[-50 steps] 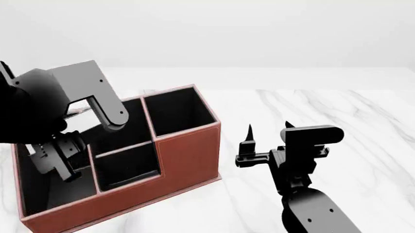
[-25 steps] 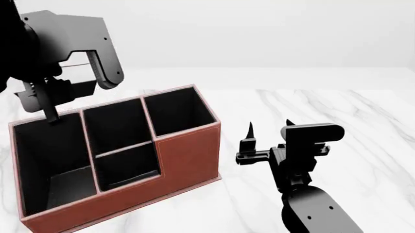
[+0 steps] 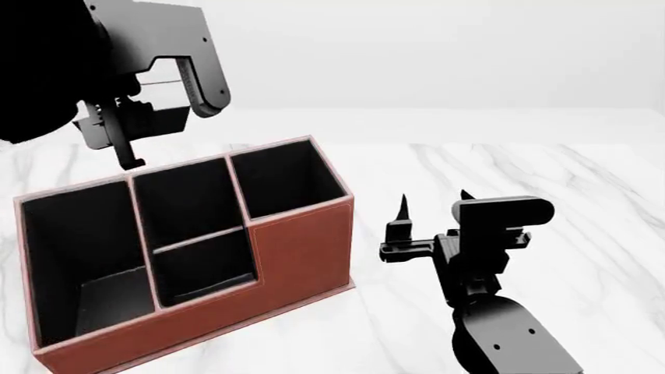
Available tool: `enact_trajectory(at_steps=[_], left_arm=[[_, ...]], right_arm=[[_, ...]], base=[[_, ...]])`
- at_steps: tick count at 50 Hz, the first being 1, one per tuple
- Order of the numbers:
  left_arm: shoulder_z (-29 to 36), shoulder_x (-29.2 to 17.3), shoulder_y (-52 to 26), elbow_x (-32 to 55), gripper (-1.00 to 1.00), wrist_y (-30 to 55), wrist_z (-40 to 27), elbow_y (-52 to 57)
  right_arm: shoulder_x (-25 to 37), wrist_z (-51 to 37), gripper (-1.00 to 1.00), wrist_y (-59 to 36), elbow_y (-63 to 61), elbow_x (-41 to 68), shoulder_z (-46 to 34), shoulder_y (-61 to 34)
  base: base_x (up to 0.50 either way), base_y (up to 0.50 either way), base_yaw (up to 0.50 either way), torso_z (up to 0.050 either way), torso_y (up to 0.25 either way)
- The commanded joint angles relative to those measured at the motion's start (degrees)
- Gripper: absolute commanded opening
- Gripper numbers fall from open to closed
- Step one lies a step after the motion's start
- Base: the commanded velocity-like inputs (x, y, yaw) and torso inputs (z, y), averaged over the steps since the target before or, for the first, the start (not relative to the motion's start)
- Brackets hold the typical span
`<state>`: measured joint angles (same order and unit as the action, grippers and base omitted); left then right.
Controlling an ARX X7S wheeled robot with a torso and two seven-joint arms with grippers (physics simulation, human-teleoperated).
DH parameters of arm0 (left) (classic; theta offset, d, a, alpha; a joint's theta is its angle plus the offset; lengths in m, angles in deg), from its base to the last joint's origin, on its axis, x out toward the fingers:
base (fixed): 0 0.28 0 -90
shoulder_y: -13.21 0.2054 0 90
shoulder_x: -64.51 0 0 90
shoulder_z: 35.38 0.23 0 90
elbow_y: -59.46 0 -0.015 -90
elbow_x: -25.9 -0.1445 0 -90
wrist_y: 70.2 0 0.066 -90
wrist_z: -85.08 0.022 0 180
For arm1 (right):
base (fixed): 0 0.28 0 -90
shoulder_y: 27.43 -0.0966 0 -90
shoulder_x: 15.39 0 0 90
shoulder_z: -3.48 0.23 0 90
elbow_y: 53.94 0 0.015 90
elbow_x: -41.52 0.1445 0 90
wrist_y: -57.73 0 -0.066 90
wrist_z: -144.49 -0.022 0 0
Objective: Pick up the book and place it in the front compartment of the caddy.
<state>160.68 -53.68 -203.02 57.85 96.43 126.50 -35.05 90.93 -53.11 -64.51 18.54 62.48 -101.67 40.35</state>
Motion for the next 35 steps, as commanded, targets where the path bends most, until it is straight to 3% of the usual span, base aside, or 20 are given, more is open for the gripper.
enact_trajectory(at_steps=[1, 35], left_arm=[[-2.64, 1.90, 2.71, -4.91, -1.00, -4.64, -1.52, -5.72], [-6.64, 2.07, 8.45, -3.35, -1.00, -4.74, -3.36, -10.68]], right_arm=[[0.12, -0.10, 1.00, 0.40, 0.70, 0.17, 0.01, -0.12], [0.32, -0.78, 1.00, 0.41, 1.80, 1.48, 0.59, -0.83]], base=[[0.00, 0.00, 0.00, 0.000, 0.000], [0.00, 0.00, 0.00, 0.000, 0.001]])
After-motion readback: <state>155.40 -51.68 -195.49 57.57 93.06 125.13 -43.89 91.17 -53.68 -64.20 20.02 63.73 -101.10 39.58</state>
